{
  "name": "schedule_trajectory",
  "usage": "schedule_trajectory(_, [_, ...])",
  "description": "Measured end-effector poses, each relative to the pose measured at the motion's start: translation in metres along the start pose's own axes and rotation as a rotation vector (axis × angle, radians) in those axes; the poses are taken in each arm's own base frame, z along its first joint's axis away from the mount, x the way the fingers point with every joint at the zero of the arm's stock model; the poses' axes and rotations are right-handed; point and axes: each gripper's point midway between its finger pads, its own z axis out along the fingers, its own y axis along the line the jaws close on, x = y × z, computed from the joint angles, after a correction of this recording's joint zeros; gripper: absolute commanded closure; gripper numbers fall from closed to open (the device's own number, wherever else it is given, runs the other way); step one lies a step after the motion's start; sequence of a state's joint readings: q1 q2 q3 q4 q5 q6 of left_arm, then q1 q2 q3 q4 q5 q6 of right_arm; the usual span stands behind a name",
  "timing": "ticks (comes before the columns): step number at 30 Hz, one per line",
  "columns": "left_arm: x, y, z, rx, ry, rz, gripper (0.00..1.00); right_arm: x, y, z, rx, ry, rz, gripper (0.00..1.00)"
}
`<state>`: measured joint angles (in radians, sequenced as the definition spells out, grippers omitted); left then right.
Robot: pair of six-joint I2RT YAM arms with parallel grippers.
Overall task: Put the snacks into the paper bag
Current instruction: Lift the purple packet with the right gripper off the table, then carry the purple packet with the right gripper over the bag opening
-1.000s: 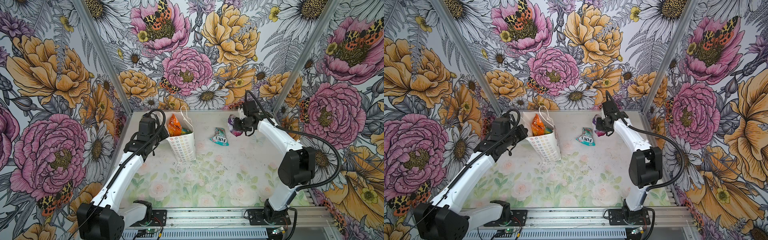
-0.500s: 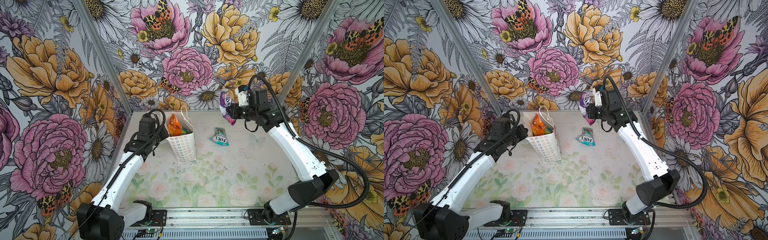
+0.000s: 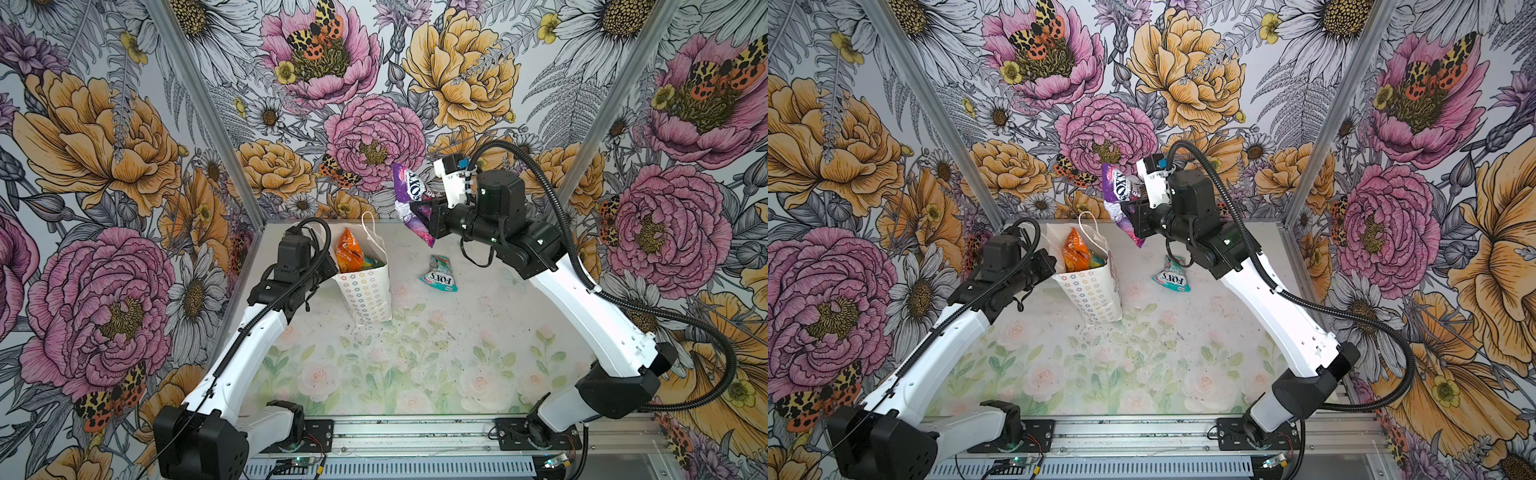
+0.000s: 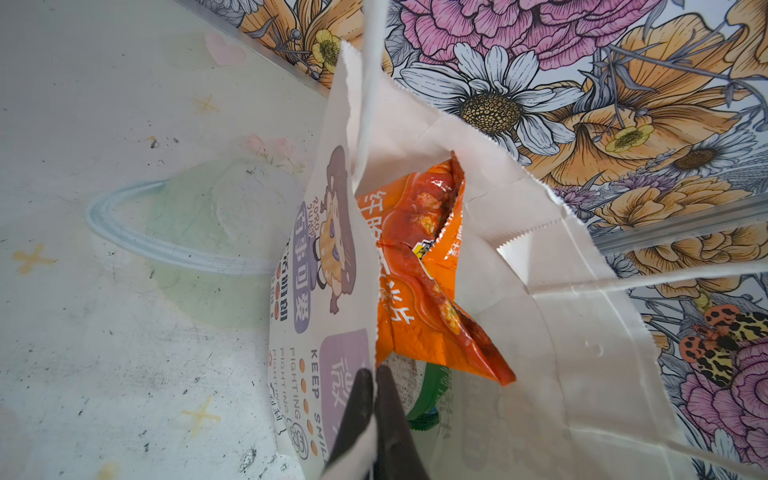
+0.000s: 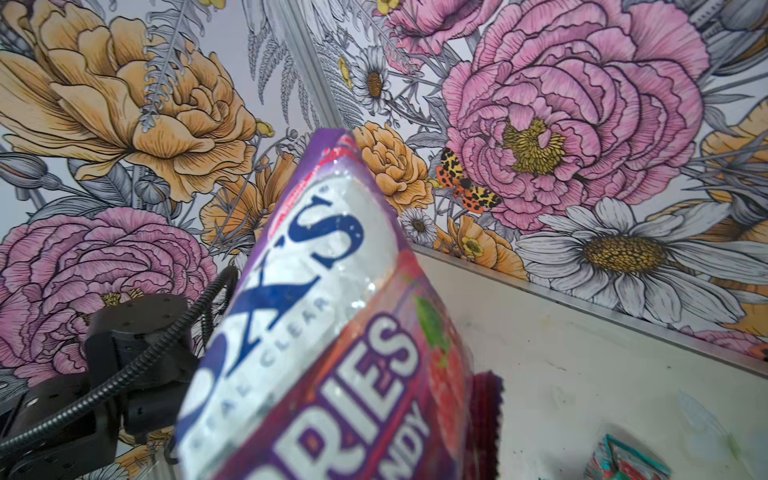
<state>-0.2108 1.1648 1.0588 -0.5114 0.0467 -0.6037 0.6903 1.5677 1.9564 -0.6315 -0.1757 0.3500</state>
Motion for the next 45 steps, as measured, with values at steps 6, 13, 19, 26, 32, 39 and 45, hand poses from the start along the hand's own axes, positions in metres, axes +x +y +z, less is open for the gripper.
schedule_trajectory(6, [0.0,0.0,-0.001,0.001,-0.002,0.0,1.0,0.007,0.038,0.027,-0.1,0.007,-0.022,0.87])
schedule_trajectory(13, [0.0,0.0,-0.002,0.004,-0.005,0.0,1.0,0.027,0.076,0.061,-0.183,0.035,-0.025,0.89])
schedule_trajectory(19, [0.001,0.001,-0.002,0.004,-0.005,0.0,1.0,0.033,0.086,0.088,-0.209,0.038,0.005,0.91])
schedule_trajectory(26, [0.001,0.002,-0.003,0.002,-0.008,-0.006,1.0,0.044,0.077,0.111,-0.177,0.054,0.017,0.92])
schedule_trajectory(32, [0.001,0.003,-0.003,0.002,-0.008,-0.006,1.0,0.054,0.07,0.127,-0.146,0.069,0.018,0.92])
schedule_trajectory(39, [0.0,0.002,-0.003,0.003,-0.011,-0.007,1.0,0.069,0.057,0.146,-0.101,0.093,0.02,0.92])
schedule_trajectory(45, [0.0,0.002,-0.003,0.004,-0.01,-0.013,1.0,0.086,0.044,0.162,-0.059,0.123,0.02,0.92])
